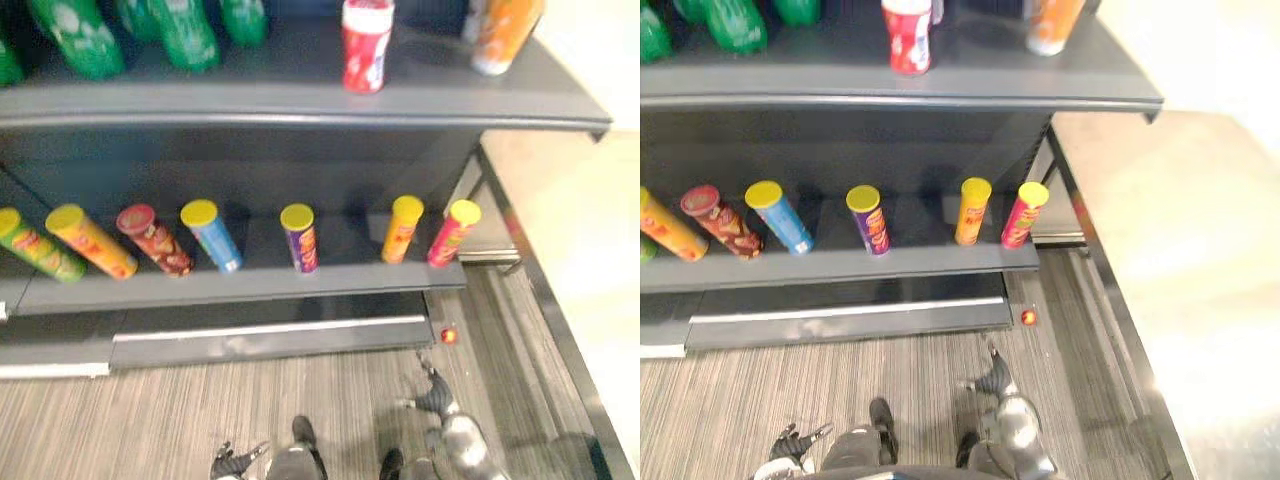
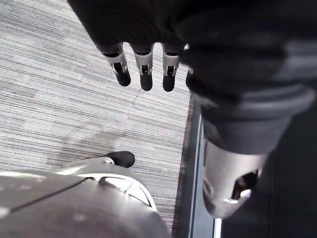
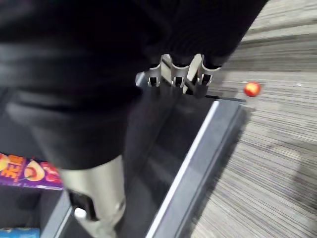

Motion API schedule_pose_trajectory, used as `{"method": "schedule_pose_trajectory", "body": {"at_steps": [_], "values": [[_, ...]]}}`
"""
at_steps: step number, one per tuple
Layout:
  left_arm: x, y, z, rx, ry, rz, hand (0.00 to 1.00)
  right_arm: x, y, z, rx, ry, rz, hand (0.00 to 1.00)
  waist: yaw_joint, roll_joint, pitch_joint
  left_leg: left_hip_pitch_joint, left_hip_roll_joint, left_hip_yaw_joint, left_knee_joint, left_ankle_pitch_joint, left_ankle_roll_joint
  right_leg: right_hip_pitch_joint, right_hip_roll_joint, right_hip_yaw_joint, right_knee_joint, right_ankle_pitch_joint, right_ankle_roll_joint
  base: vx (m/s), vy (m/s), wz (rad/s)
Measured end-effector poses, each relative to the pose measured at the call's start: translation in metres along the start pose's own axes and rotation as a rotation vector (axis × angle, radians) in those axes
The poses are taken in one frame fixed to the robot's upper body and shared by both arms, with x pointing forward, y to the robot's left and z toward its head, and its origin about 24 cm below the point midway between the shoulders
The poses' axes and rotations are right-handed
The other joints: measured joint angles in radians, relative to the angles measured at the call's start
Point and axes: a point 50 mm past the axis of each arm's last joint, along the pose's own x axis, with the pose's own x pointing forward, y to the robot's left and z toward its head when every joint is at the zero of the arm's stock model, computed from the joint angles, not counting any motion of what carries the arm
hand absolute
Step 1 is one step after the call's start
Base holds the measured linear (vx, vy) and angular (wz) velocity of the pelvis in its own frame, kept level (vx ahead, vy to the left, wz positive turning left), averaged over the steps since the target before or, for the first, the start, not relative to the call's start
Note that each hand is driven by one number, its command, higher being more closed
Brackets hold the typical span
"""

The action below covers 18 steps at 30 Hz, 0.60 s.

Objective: Put the gum and the chips on the shelf.

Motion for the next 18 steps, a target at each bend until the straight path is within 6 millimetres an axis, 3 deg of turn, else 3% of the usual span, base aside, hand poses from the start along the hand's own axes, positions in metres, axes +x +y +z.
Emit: {"method": "schedule_pose_trajectory", "body": {"at_steps": [3, 11, 13, 15, 18], "values": [[-0.003, 0.002, -0.011, -0.009, 0.032, -0.003, 0.00, -0.012, 0.004, -0.028, 0.021, 0.114, 0.020, 0.00, -0.001, 0.005, -0.024, 0.084, -0.023, 0.037, -0.125, 0.047, -0.004, 0.021, 0.009, 0.036, -0.025, 0.014, 0.002, 0.00, 0.059, -0.35], [-0.005, 0.003, -0.019, -0.023, 0.060, -0.007, 0.00, -0.017, -0.017, -0.068, 0.125, 0.313, -0.090, 0.00, -0.003, 0.013, -0.039, 0.140, -0.033, 0.074, -0.127, 0.031, -0.007, 0.073, 0.005, 0.078, -0.060, 0.036, 0.010, 0.02, 0.054, -0.15], [-0.006, 0.003, -0.021, -0.025, 0.068, -0.003, 0.00, -0.029, -0.021, -0.093, 0.216, 0.463, -0.145, 0.00, -0.001, 0.016, -0.047, 0.148, -0.036, 0.078, -0.127, 0.026, -0.007, 0.085, 0.005, 0.082, -0.074, 0.038, 0.007, 0.03, 0.041, -0.05], [-0.006, 0.004, -0.024, -0.022, 0.085, 0.002, 0.00, -0.046, -0.012, -0.115, 0.340, 0.610, -0.179, 0.00, -0.001, 0.022, -0.050, 0.158, -0.039, 0.080, -0.127, 0.020, -0.006, 0.099, 0.003, 0.083, -0.085, 0.038, 0.008, 0.04, 0.037, -0.02], [-0.007, 0.003, -0.031, -0.026, 0.126, 0.006, 0.00, -0.066, -0.007, -0.134, 0.553, 0.747, -0.293, 0.00, -0.007, 0.036, -0.053, 0.173, -0.045, 0.091, -0.128, 0.011, -0.006, 0.109, 0.000, 0.095, -0.088, 0.039, 0.008, 0.04, 0.034, -0.10]]}}
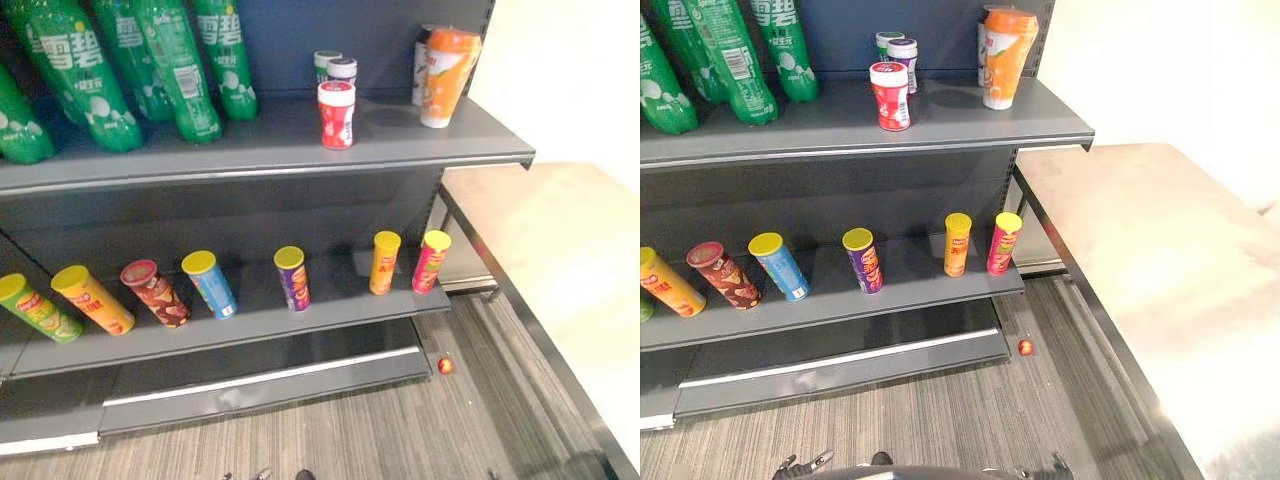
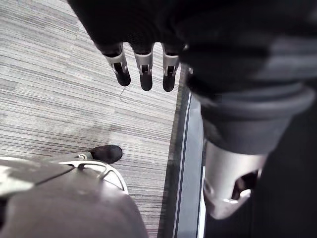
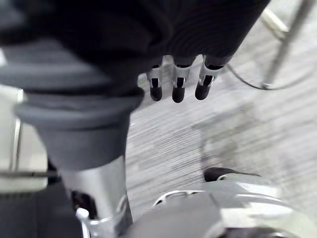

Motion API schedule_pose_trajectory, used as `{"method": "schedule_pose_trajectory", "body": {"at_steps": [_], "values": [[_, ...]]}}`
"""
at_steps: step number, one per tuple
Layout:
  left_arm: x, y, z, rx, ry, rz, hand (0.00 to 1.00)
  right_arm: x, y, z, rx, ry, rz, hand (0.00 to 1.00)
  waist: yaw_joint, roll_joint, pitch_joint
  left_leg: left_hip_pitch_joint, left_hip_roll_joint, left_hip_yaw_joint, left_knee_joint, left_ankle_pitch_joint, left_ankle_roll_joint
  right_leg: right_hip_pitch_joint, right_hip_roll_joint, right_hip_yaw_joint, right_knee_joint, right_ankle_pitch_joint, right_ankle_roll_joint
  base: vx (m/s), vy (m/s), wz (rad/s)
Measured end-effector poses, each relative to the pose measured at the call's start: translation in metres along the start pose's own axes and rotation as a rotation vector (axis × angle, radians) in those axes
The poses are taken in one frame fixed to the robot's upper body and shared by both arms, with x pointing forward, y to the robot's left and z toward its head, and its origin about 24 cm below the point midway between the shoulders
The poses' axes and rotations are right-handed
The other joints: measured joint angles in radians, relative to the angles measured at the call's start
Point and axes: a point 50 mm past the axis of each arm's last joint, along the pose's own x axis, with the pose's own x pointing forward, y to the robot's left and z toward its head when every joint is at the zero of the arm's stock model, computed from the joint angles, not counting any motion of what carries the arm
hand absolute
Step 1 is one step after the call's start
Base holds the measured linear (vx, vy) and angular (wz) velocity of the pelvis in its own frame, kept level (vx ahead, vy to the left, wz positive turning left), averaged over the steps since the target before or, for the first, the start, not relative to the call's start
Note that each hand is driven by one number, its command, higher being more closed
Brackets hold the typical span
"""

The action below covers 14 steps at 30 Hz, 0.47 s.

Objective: Put the gum and the chips on the shelf.

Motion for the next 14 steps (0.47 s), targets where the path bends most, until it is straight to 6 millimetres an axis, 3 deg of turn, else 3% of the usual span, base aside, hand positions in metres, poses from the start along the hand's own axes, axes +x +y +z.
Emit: {"method": "schedule_pose_trajectory", "body": {"at_steps": [6, 14], "values": [[-0.001, -0.004, -0.009, -0.001, 0.053, -0.018, 0.00, 0.000, -0.009, -0.014, 0.213, 0.106, -0.055, 0.00, 0.005, 0.019, -0.003, 0.026, -0.012, 0.027, 0.000, -0.019, -0.003, 0.021, -0.002, 0.026, -0.023, 0.010, 0.007, 0.04, 0.034, -0.13], [-0.002, -0.006, -0.012, 0.046, 0.071, -0.065, 0.00, 0.000, -0.011, -0.014, 0.271, 0.122, -0.052, 0.00, 0.007, 0.028, -0.003, 0.051, -0.024, 0.063, 0.000, -0.040, -0.004, 0.033, -0.009, 0.054, -0.035, 0.015, 0.016, 0.05, 0.039, -0.13]]}}
